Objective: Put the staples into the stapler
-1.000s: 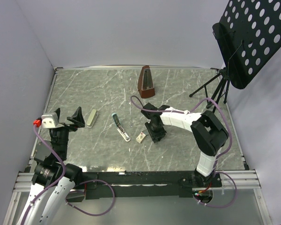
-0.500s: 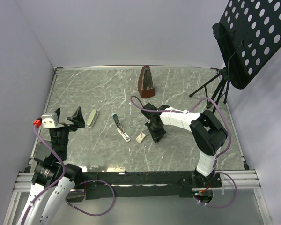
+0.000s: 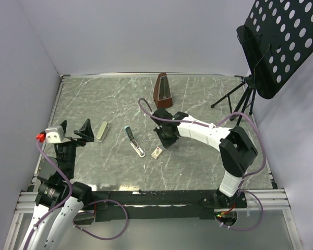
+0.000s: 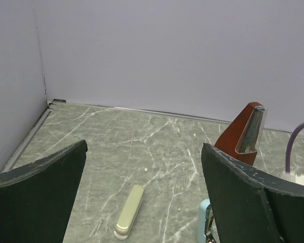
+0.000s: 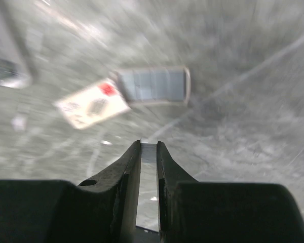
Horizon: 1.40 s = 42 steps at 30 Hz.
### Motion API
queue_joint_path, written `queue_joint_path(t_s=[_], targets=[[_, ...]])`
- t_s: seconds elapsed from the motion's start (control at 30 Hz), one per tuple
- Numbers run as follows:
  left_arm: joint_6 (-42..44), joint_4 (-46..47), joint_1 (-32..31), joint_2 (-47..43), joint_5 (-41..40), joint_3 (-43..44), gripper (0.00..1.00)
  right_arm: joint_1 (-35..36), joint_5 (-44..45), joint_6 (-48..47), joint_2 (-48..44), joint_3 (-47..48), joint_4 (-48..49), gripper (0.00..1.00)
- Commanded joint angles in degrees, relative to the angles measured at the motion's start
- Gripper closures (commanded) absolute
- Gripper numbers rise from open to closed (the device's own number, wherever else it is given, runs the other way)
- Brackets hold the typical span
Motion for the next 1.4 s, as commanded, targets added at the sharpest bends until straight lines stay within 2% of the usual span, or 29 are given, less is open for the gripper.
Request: queue_joint_path(t_s=[0.0,0.17,0.6,0.9,1.37], targets=[[-1.1,1.2,0.4,-1.0,0.4,0.0,0.01,1.4,1.5,-2.1,-3.4,7.1,2.9,0.83],[-1.1,0.9,0.4,-1.4,0.1,0.1,0.01,3.9,-1.2,-2.7,0.0,11.0,7.2,0.83],[-1.0,0.9,0.4,-1.9,-0.7,-0.1,0.01,9.1,-3.6,-2.5,12.2,22.4,8.8,0.84],[-1.1,0.9,0.4,-2.4,-0.8,-0.2,0.01,10.7,-0.2,-2.2,16.7,25.3,7.9,0.85],[-1.0,1.0,0.4,-2.4,-0.9,-0.2,0.01,10.8,0.5,-1.7,18.6,24.4,8.5,0.85]])
